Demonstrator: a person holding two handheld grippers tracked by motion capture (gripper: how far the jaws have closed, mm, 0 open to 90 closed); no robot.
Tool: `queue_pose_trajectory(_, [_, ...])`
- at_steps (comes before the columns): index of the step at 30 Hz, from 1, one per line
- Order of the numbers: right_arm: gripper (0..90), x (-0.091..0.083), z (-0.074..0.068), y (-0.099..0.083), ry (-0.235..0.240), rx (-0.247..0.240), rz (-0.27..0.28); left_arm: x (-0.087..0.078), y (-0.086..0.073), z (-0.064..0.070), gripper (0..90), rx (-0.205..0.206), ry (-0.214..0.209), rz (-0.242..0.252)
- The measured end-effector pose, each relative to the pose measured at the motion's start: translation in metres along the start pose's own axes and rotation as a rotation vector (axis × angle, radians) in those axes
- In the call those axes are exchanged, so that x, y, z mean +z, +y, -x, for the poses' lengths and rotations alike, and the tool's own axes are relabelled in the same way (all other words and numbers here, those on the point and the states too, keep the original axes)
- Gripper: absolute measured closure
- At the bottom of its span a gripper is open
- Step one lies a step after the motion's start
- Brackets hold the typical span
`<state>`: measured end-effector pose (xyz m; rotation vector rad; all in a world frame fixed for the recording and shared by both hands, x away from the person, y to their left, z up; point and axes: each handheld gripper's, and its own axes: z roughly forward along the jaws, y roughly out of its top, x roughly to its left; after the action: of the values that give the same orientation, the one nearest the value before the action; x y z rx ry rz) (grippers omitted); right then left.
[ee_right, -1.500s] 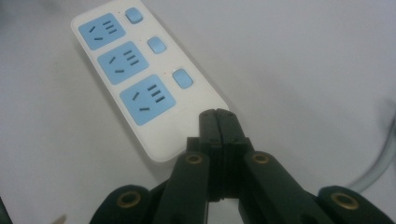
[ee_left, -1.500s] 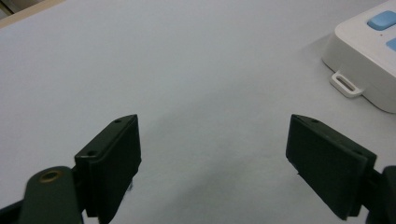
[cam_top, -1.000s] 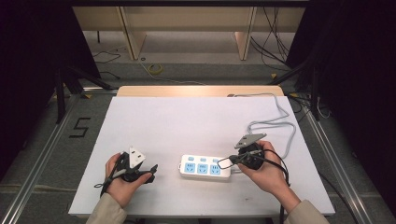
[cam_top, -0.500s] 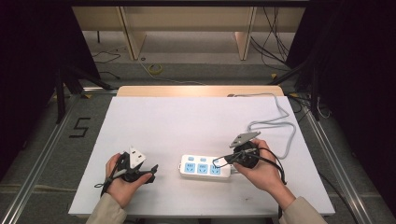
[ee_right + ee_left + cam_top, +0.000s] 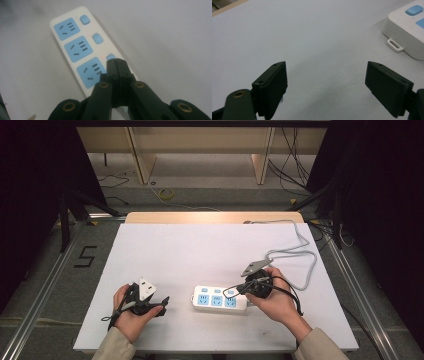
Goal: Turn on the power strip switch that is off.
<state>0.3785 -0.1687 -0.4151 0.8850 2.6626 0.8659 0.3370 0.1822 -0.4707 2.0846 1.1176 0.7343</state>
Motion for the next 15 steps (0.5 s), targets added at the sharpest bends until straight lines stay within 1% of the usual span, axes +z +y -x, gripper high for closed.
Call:
queue_pose_trajectory(1, [90.0,0.0007,-0.0005,0.0008,0.001,0.006,-0.002,0.0000,0.0000,0.0000,17.7,0.000,0.000,0.000])
queue_pose_trajectory(3, [90.0,0.0020,-0.0001,0.0019,0.002,-0.005,-0.006,0.0000,0.0000,0.0000,17.7,0.000,0.000,0.000])
queue_pose_trajectory(5, [90.0,0.0030,-0.0015,0.0037,0.006,0.002,-0.010,0.0000,0.0000,-0.0001,17.7,0.001,0.000,-0.001])
queue_pose_trajectory(7, [90.0,0.0038,-0.0016,0.0053,0.008,-0.007,-0.011,0.0000,0.0000,0.0000,17.7,0.001,0.000,0.000])
queue_pose_trajectory(15, [90.0,0.0069,-0.0026,0.0106,0.012,-0.012,-0.020,0.0004,-0.0001,0.0004,17.7,0.000,-0.001,0.001])
